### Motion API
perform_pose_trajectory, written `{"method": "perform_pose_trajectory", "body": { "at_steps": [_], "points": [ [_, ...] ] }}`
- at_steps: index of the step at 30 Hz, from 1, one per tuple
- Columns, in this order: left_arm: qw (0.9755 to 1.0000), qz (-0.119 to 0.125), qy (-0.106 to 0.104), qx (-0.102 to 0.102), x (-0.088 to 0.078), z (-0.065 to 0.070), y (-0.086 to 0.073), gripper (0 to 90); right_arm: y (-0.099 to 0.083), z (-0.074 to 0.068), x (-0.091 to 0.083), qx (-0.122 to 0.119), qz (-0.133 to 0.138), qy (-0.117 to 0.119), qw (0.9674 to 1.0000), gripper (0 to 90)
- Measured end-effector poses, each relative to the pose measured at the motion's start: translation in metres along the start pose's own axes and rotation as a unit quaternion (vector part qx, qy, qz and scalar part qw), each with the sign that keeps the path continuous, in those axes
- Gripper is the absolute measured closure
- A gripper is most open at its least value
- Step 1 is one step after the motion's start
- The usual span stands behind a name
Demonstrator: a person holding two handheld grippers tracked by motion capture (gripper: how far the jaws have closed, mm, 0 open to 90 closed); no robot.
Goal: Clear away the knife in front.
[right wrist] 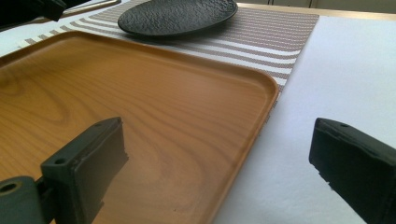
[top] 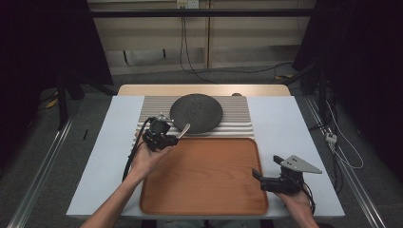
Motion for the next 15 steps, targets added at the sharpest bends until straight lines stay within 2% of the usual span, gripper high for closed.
{"method": "perform_pose_trajectory", "body": {
  "at_steps": [4, 5, 15],
  "points": [
    [0.9999, -0.014, 0.002, 0.001, 0.003, 0.004, -0.005, 80.1, 0.0, -0.001, 0.0, 0.001, -0.001, 0.001, 1.0, 3.6],
    [0.9999, -0.014, -0.002, -0.002, 0.004, 0.005, -0.006, 80.1, 0.0, -0.001, 0.0, 0.0, -0.001, 0.002, 1.0, 3.6],
    [0.9994, -0.033, 0.001, 0.0, 0.009, 0.016, -0.015, 80.1, 0.0, -0.001, 0.0, -0.001, -0.001, 0.001, 1.0, 3.6]
  ]
}}
Point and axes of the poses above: each handheld gripper's, and its own axes: x roughly forward along the jaws, y roughly out of its top, z roughly to its right, the point moved 2 cm from there along x, roughly forward along the jaws, and after that the axes turned 7 degrees about -y, right-handed, at the moved point
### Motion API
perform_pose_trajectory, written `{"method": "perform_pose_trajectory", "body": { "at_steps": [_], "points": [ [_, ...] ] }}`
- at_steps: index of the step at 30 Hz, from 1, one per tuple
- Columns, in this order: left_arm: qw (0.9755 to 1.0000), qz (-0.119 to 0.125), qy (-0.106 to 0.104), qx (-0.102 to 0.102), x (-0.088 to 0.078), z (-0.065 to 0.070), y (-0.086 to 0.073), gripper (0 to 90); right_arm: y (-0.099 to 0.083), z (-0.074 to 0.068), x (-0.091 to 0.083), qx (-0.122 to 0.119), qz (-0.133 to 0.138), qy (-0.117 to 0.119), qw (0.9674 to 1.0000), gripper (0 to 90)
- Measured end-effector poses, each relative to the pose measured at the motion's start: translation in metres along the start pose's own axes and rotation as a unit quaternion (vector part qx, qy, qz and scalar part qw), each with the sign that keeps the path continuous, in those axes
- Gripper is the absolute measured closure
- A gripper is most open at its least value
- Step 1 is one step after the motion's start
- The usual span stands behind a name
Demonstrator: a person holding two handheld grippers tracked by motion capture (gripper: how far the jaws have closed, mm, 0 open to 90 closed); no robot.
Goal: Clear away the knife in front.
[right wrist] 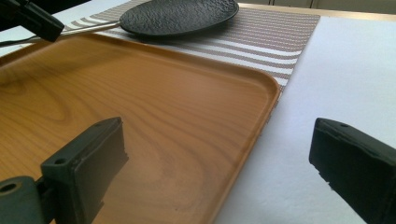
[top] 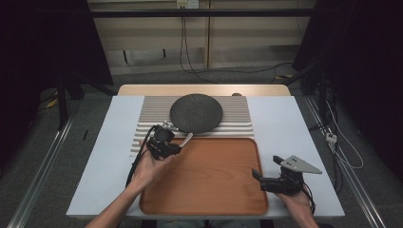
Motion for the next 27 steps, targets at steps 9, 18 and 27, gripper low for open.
{"method": "perform_pose_trajectory", "body": {
  "at_steps": [9, 18, 27],
  "points": [
    [0.9997, -0.024, -0.006, -0.006, 0.013, 0.007, -0.015, 80.1, 0.0, 0.0, 0.001, 0.0, -0.001, 0.0, 1.0, 3.6],
    [0.9992, -0.038, -0.009, -0.012, 0.017, 0.008, -0.023, 80.1, 0.0, -0.001, 0.0, -0.001, -0.001, 0.001, 1.0, 3.6],
    [0.9988, -0.034, -0.012, -0.032, 0.018, 0.01, -0.026, 79.8, 0.0, -0.001, 0.001, -0.001, -0.001, 0.001, 1.0, 3.6]
  ]
}}
Point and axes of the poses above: each handheld gripper's, and its own axes: x roughly forward along the jaws, y roughly out of its top, z roughly to its right, the point moved 2 cm from there along x, roughly forward along the jaws, and after that the axes turned 7 degrees about -y, right-handed, at the moved point
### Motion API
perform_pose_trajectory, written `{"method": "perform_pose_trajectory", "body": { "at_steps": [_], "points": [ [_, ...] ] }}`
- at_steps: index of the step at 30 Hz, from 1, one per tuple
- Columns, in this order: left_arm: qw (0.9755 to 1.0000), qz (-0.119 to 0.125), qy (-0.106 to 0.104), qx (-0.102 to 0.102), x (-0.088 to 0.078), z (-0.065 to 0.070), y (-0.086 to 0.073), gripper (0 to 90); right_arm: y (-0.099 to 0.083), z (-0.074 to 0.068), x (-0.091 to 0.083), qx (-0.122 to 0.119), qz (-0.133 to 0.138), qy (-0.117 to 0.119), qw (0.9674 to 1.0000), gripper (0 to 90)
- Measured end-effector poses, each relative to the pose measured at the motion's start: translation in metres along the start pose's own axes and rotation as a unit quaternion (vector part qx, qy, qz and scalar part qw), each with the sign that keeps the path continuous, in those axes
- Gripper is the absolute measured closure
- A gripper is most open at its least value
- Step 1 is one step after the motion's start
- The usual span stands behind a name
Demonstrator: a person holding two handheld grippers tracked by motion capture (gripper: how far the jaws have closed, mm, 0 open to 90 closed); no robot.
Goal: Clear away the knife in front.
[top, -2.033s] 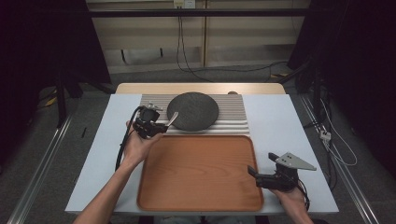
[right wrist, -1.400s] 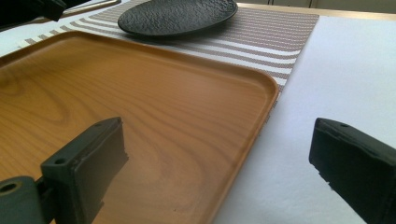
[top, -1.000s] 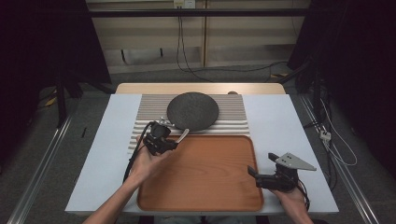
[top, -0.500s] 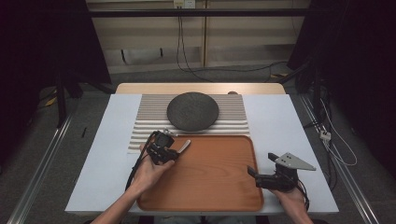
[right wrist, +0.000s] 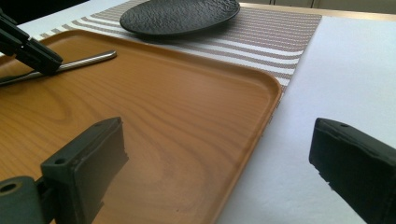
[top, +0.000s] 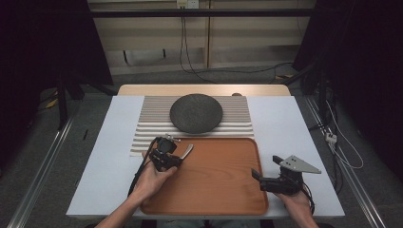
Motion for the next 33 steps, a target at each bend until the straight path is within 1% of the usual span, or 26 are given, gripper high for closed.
{"method": "perform_pose_trajectory", "body": {
  "at_steps": [2, 7, 8, 9, 12, 13, 14, 15, 18, 19, 20, 21, 22, 23, 24, 25, 26, 27, 28, 29, 30, 31, 32, 33],
  "points": [
    [1.0, 0.001, 0.003, 0.004, 0.0, 0.001, -0.001, 79.7, 0.0, 0.0, 0.0, -0.001, 0.0, 0.0, 1.0, 3.6],
    [0.9998, 0.016, 0.002, -0.008, -0.001, 0.004, -0.007, 79.6, 0.0, 0.0, 0.0, -0.001, 0.001, 0.002, 1.0, 3.6],
    [0.9998, 0.016, -0.001, -0.008, -0.002, 0.004, -0.008, 79.5, 0.0, 0.001, 0.0, 0.0, 0.0, 0.002, 1.0, 3.6],
    [0.9998, 0.016, -0.003, -0.005, -0.002, 0.005, -0.009, 79.5, 0.0, 0.0, 0.0, -0.001, 0.001, 0.002, 1.0, 3.6],
    [0.9998, 0.011, 0.002, 0.016, -0.003, 0.006, -0.011, 79.1, 0.0, 0.0, 0.0, -0.003, 0.001, 0.003, 1.0, 3.6],
    [0.9998, 0.013, -0.001, 0.015, -0.003, 0.006, -0.011, 78.9, 0.0, 0.0, 0.0, -0.004, 0.001, 0.003, 1.0, 3.6],
    [0.9997, 0.014, -0.01, 0.017, -0.003, 0.006, -0.011, 78.0, 0.0, 0.0, 0.0, -0.004, 0.001, 0.003, 1.0, 3.6],
    [0.9996, 0.014, -0.016, 0.019, -0.003, 0.005, -0.011, 74.9, 0.0, 0.0, 0.0, -0.004, 0.001, 0.003, 1.0, 3.6],
    [0.9994, 0.018, -0.017, 0.025, -0.004, 0.004, -0.012, 63.3, 0.0, 0.001, 0.0, -0.002, 0.001, 0.003, 1.0, 3.6],
    [0.9991, 0.023, -0.025, 0.025, -0.005, 0.003, -0.013, 61.7, 0.0, 0.001, 0.0, -0.001, 0.002, 0.003, 1.0, 3.6],
    [0.9992, 0.029, -0.019, 0.017, -0.005, 0.002, -0.014, 58.1, 0.0, 0.0, 0.0, -0.002, 0.002, 0.004, 1.0, 3.6],
    [0.9989, 0.037, -0.023, 0.017, -0.006, 0.001, -0.014, 52.8, 0.0, 0.0, 0.0, -0.002, 0.003, 0.004, 1.0, 3.6],
    [0.9987, 0.043, -0.017, 0.022, -0.006, -0.001, -0.013, 46.5, 0.0, 0.0, 0.0, -0.002, 0.002, 0.004, 1.0, 3.6],
    [0.9984, 0.051, -0.011, 0.022, -0.006, -0.002, -0.012, 39.4, 0.0, 0.0, 0.001, -0.001, 0.002, 0.004, 1.0, 3.6],
    [0.9983, 0.055, -0.011, 0.017, -0.006, -0.004, -0.011, 33.0, 0.0, 0.0, 0.001, 0.0, 0.001, 0.004, 1.0, 3.6],
    [0.9988, 0.048, -0.01, 0.01, -0.004, -0.005, -0.011, 27.3, 0.0, 0.001, 0.001, 0.001, 0.001, 0.004, 1.0, 3.6],
    [0.9991, 0.041, -0.004, 0.008, -0.003, -0.006, -0.009, 22.4, 0.0, 0.001, 0.0, 0.002, 0.002, 0.004, 1.0, 3.6],
    [0.9991, 0.041, -0.002, 0.012, -0.002, -0.006, -0.008, 16.9, 0.0, 0.002, 0.0, 0.0, 0.002, 0.003, 1.0, 3.6],
    [0.9989, 0.043, -0.008, 0.014, -0.002, -0.006, -0.008, 13.6, 0.0, 0.003, 0.0, 0.003, 0.003, 0.002, 1.0, 3.6],
    [0.9985, 0.047, -0.016, 0.021, -0.002, -0.005, -0.007, 13.1, 0.0, 0.003, -0.001, 0.003, 0.003, 0.001, 1.0, 3.6],
    [0.9982, 0.049, -0.021, 0.029, -0.003, -0.004, -0.006, 12.5, 0.0, 0.003, -0.001, 0.003, 0.003, 0.001, 1.0, 3.6],
    [0.9977, 0.053, -0.021, 0.035, -0.004, -0.003, -0.006, 11.6, 0.0, 0.003, -0.001, 0.001, 0.003, 0.002, 1.0, 3.6],
    [0.997, 0.058, -0.024, 0.046, -0.006, -0.002, -0.005, 11.5, 0.001, 0.003, -0.001, 0.0, 0.003, 0.001, 1.0, 3.6],
    [0.9965, 0.066, -0.014, 0.05, -0.008, 0.0, -0.005, 14.3, 0.001, 0.003, -0.001, 0.0, 0.003, 0.001, 1.0, 3.6]
  ]
}}
Point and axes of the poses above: each handheld gripper's, and its own axes: x roughly forward along the jaws, y roughly out of its top, z roughly to its right, the point moved 2 cm from there along x, roughly forward along the jaws, and after that the axes turned 7 degrees about -y, right-handed, at the moved point
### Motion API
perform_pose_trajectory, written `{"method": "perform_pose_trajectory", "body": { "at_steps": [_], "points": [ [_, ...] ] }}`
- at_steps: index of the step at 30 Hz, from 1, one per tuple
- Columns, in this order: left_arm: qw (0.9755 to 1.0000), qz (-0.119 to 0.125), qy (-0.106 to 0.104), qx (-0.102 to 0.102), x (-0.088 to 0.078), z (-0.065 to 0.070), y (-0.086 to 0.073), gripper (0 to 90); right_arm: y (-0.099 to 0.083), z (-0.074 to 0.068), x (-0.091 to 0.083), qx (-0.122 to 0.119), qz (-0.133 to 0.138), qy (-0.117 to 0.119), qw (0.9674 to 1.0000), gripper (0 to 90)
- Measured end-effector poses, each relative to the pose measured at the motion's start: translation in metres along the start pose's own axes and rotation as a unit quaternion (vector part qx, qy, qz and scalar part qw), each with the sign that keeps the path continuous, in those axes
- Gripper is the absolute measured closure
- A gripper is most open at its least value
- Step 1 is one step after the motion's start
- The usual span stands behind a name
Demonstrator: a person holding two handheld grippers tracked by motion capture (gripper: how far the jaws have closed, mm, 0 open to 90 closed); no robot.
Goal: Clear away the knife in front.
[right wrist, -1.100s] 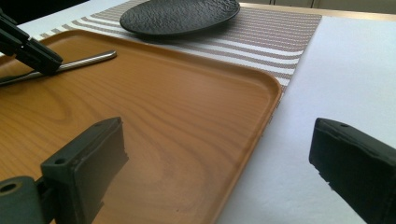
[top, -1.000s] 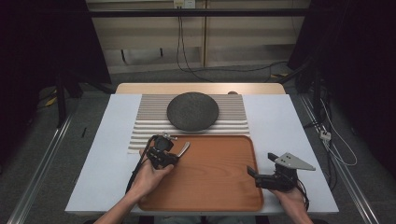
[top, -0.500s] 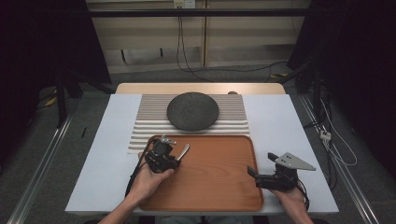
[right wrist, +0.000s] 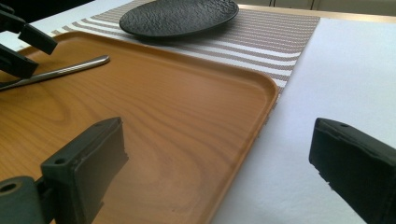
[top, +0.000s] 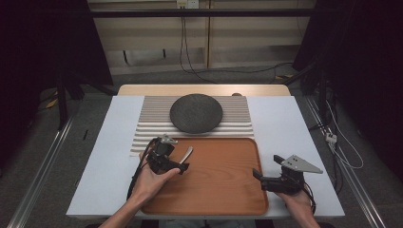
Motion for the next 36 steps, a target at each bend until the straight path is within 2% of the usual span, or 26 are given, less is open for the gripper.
{"method": "perform_pose_trajectory", "body": {
  "at_steps": [1, 3, 4, 5, 6, 7, 9, 11, 13, 17, 20, 22, 26, 27, 28, 30, 31, 36],
  "points": [
    [0.9997, 0.025, -0.004, -0.004, -0.003, 0.002, 0.0, 24.3, 0.0, 0.0, 0.0, -0.001, 0.0, 0.0, 1.0, 3.6],
    [0.9989, 0.041, -0.022, 0.011, -0.007, 0.007, 0.002, 45.6, 0.0, -0.001, 0.0, -0.002, 0.0, -0.002, 1.0, 3.6],
    [0.9986, 0.045, -0.021, 0.019, -0.007, 0.009, 0.002, 53.6, 0.0, -0.001, 0.0, -0.004, 0.0, -0.002, 1.0, 3.6],
    [0.9987, 0.043, -0.016, 0.022, -0.006, 0.011, 0.002, 57.1, 0.0, -0.001, 0.0, -0.006, 0.0, -0.002, 1.0, 3.6],
    [0.9984, 0.04, -0.029, 0.027, -0.005, 0.012, 0.002, 61.6, 0.0, -0.002, 0.0, -0.006, 0.0, -0.003, 1.0, 3.6],
    [0.9987, 0.034, -0.027, 0.027, -0.002, 0.014, 0.002, 69.1, 0.0, -0.001, 0.0, -0.006, 0.0, -0.003, 1.0, 3.6],
    [0.9985, 0.018, -0.045, 0.026, 0.004, 0.015, 0.003, 74.7, 0.0, -0.001, 0.0, -0.004, -0.001, -0.005, 1.0, 3.6],
    [0.9984, 0.003, -0.043, 0.036, 0.007, 0.018, 0.003, 84.6, -0.001, -0.001, 0.0, -0.004, -0.003, -0.004, 1.0, 3.6],
    [0.9979, -0.006, -0.045, 0.047, 0.01, 0.021, 0.004, 90.0, -0.001, -0.002, 0.0, -0.005, -0.003, -0.004, 1.0, 3.6],
    [0.9976, -0.022, -0.023, 0.061, 0.014, 0.022, 0.004, 90.0, -0.001, -0.002, 0.0, -0.003, -0.002, -0.003, 1.0, 3.6],
    [0.9972, -0.029, -0.027, 0.063, 0.017, 0.021, 0.002, 90.0, -0.001, -0.002, -0.001, -0.003, -0.003, -0.002, 1.0, 3.6],
    [0.9972, -0.031, -0.016, 0.066, 0.019, 0.021, 0.001, 90.0, -0.001, -0.002, 0.0, -0.003, -0.002, -0.002, 1.0, 3.6],
    [0.9974, -0.034, -0.011, 0.063, 0.02, 0.019, 0.002, 90.0, -0.001, -0.002, 0.0, -0.005, -0.003, -0.002, 1.0, 3.6],
    [0.9976, -0.033, -0.002, 0.061, 0.019, 0.018, 0.002, 90.0, -0.001, -0.002, 0.0, -0.005, -0.003, -0.002, 1.0, 3.6],
    [0.9976, -0.033, -0.011, 0.059, 0.019, 0.016, 0.002, 90.0, -0.001, -0.002, 0.0, -0.006, -0.004, -0.002, 1.0, 3.6],
    [0.9977, -0.037, 0.0, 0.057, 0.018, 0.014, 0.002, 90.0, -0.001, -0.003, 0.0, -0.005, -0.003, -0.002, 1.0, 3.6],
    [0.9978, -0.035, -0.011, 0.055, 0.018, 0.012, 0.002, 90.0, -0.001, -0.003, 0.0, -0.005, -0.004, -0.003, 1.0, 3.6],
    [0.9977, -0.041, 0.001, 0.055, 0.015, 0.007, 0.001, 90.0, -0.001, -0.002, 0.001, -0.005, -0.004, -0.003, 1.0, 3.6]
  ]
}}
Point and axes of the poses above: each handheld gripper's, and its own axes: x roughly forward along the jaws, y roughly out of its top, z roughly to its right, the point moved 2 cm from there along x, roughly forward along the jaws, and after that the axes turned 7 degrees about -y, right-handed, at the moved point
